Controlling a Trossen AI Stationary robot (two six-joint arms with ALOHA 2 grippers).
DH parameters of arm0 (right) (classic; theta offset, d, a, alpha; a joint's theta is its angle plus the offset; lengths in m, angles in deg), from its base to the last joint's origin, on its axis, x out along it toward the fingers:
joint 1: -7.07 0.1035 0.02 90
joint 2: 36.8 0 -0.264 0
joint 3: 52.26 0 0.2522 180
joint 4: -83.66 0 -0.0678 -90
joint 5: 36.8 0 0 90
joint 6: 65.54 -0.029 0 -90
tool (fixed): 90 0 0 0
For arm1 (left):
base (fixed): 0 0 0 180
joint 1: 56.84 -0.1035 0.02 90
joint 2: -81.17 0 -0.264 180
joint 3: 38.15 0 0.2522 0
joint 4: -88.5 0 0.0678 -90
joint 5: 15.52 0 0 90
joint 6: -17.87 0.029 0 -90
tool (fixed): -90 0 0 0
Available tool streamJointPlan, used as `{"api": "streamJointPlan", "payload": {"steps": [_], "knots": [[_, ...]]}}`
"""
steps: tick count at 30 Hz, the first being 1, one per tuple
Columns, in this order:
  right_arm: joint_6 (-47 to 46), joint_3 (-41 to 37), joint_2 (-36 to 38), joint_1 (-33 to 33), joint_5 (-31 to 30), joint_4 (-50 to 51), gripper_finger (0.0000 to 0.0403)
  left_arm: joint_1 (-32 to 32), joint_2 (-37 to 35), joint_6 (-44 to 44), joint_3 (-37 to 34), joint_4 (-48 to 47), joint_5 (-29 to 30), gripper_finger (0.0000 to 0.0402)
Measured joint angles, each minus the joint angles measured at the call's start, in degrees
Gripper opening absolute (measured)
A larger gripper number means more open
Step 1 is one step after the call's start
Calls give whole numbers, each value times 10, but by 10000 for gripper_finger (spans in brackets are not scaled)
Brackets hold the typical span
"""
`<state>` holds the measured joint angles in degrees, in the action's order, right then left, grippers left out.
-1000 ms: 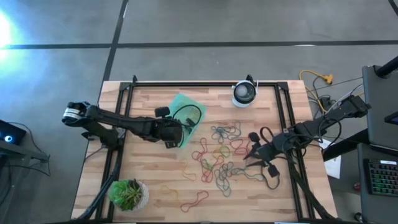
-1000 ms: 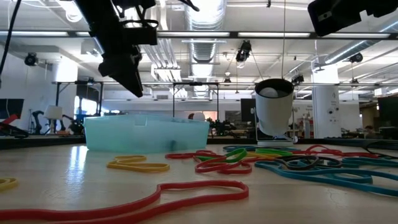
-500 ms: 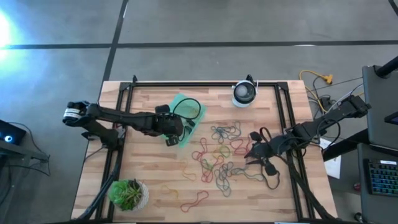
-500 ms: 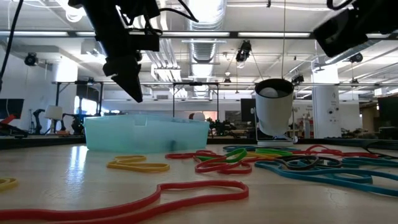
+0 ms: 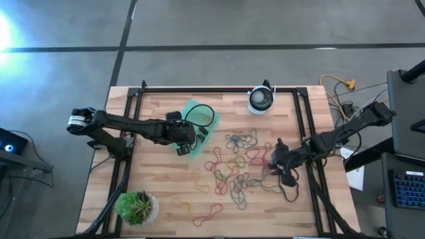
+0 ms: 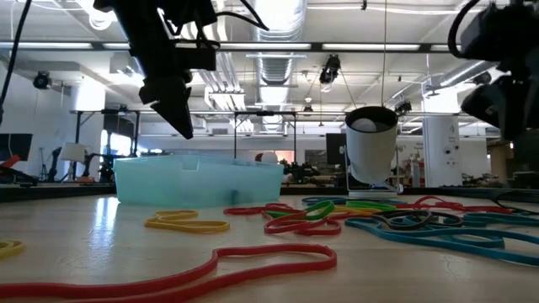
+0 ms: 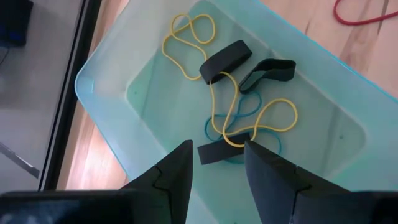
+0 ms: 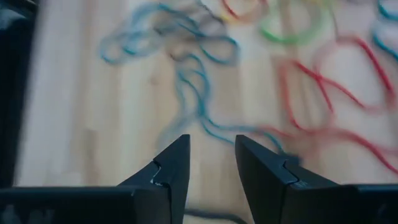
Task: Pick and place rubber bands into bin
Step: Put the black rubber band into the green bin
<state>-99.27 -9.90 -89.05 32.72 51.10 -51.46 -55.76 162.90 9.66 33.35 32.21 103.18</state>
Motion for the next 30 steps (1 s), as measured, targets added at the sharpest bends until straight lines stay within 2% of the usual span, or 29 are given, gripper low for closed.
{"api": "streamJointPlan", "payload": {"steps": [5, 23, 26, 30], "knots": [[-23, -6, -21, 0, -56, 27, 127, 0, 0, -3, 0, 0, 0, 128], [-49, -7, -185, 0, -71, 35, 184, 0, 0, -4, 0, 0, 0, 128], [-45, -5, -192, 0, -71, 37, 163, 0, 0, -4, 0, 0, 0, 128], [-20, 5, -185, 0, -71, 45, 83, 0, 0, -4, 0, 0, 0, 128]]}}
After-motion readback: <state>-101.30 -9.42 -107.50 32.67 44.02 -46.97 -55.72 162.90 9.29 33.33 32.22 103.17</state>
